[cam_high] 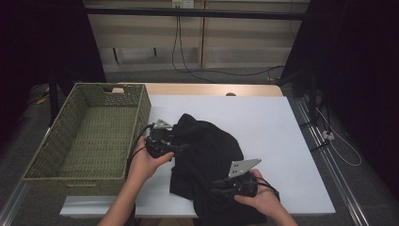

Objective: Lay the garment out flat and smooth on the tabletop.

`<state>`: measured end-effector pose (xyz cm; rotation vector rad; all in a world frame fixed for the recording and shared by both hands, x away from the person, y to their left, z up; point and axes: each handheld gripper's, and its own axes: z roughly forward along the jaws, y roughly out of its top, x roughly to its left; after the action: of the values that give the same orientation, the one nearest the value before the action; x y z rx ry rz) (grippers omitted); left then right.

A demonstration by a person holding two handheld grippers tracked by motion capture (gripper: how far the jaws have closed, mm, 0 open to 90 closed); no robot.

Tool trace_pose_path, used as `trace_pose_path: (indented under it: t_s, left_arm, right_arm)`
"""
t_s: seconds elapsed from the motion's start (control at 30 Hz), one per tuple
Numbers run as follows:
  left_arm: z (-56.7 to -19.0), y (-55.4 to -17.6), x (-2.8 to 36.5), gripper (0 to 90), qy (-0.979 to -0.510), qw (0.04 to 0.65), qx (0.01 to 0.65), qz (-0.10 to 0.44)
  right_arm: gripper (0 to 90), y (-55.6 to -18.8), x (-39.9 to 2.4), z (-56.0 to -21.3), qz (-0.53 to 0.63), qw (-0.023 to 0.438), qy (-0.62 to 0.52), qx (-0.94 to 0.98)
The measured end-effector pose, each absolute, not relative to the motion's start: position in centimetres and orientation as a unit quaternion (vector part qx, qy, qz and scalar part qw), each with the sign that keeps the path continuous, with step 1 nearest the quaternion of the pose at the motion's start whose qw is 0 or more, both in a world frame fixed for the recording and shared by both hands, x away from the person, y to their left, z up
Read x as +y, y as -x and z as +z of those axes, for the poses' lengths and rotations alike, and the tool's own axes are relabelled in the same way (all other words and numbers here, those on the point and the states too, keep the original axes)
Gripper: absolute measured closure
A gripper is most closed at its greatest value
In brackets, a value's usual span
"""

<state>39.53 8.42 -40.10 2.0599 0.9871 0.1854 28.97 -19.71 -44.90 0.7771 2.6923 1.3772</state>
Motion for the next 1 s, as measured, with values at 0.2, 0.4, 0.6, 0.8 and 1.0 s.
trace_pose_path:
  t_s: [0.2, 0.4, 0.6, 0.8, 1.0]
  left_arm:
    - [-40.0, -39.3, 8.5, 23.5, -0.820, 0.411, 0.391, 0.075]
    - [-40.4, -39.2, 8.6, 20.0, -0.823, 0.400, 0.395, 0.087]
    - [-40.5, -38.8, 8.5, 17.5, -0.825, 0.401, 0.390, 0.083]
    - [-40.3, -38.7, 8.7, 17.5, -0.824, 0.401, 0.391, 0.084]
    - [-40.1, -38.7, 8.7, 17.5, -0.821, 0.405, 0.394, 0.084]
  right_arm:
    - [42.0, -30.3, -20.9, -43.7, 0.481, 0.076, -0.300, 0.821]
    - [34.7, -32.6, -19.1, -44.9, 0.422, 0.120, -0.334, 0.834]
    - [33.0, -33.9, -17.0, -45.1, 0.415, 0.115, -0.338, 0.837]
    - [38.6, -34.0, -15.5, -45.8, 0.401, 0.104, -0.326, 0.850]
    - [37.6, -33.7, -15.8, -44.2, 0.425, 0.115, -0.328, 0.836]
